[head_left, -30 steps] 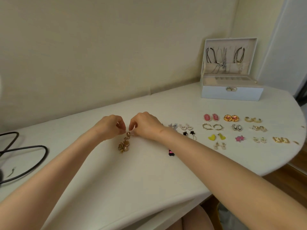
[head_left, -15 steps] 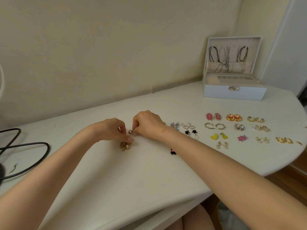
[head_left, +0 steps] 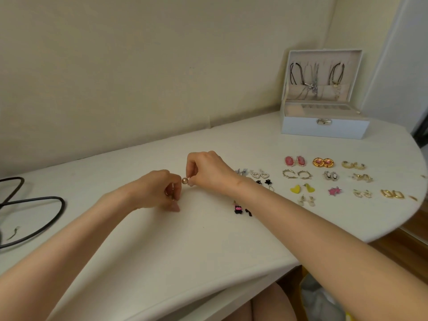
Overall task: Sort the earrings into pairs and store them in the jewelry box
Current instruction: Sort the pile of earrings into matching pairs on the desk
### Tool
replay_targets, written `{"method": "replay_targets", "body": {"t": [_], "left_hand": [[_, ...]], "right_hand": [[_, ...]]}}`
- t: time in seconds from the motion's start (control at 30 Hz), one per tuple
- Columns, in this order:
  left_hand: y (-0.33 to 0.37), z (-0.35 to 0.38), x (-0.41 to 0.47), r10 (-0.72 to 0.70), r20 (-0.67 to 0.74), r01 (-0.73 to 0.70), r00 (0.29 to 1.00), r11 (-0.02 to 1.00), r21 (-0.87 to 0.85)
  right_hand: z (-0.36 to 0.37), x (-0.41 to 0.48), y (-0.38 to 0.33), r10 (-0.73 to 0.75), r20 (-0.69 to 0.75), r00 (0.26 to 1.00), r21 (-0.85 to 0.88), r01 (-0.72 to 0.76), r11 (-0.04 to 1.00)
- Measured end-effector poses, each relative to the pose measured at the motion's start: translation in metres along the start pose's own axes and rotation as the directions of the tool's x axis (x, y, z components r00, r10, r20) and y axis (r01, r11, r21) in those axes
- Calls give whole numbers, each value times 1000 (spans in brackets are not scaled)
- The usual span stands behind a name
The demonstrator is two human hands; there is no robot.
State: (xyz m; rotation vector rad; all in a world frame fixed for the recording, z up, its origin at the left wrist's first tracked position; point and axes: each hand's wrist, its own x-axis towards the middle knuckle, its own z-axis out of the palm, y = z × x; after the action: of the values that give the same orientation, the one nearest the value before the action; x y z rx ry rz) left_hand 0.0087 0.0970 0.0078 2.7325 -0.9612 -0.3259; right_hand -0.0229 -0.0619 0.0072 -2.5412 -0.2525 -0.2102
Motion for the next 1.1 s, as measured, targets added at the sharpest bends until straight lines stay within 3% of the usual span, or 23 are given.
{"method": "replay_targets", "body": {"t": [0.37,0.5,0.6,0.73,0.8,0.93,1.1], "left_hand": [[-8,-5,-3,-34,-37,33,999,999,-6],[-8,-1,-5,-28,-27,25,999,995,-93],[-7,-1,-6,-42,-69,32,997,990,-141],[-7,-4,-4,-29,-232,-19,972,979,-205],[-5,-7,-3,-22,-269,-88,963,917,-390],[0,-11,-4,-31,-264,-172,964,686,-707],[11,-9,0,-15,-194,-130,981,687,-715]], "right_hand": [[-8,-13,1,-23,-41,999,80,26,996],[-8,-14,0,-22,-54,998,72,26,997],[-10,-14,1,-10,-41,999,79,13,997],[-15,-13,5,40,-33,999,116,-36,993],[-19,-14,9,60,-44,997,151,-52,987],[-29,-18,15,97,-65,993,200,-82,976],[-39,-26,21,125,-55,991,201,-112,973]]}}
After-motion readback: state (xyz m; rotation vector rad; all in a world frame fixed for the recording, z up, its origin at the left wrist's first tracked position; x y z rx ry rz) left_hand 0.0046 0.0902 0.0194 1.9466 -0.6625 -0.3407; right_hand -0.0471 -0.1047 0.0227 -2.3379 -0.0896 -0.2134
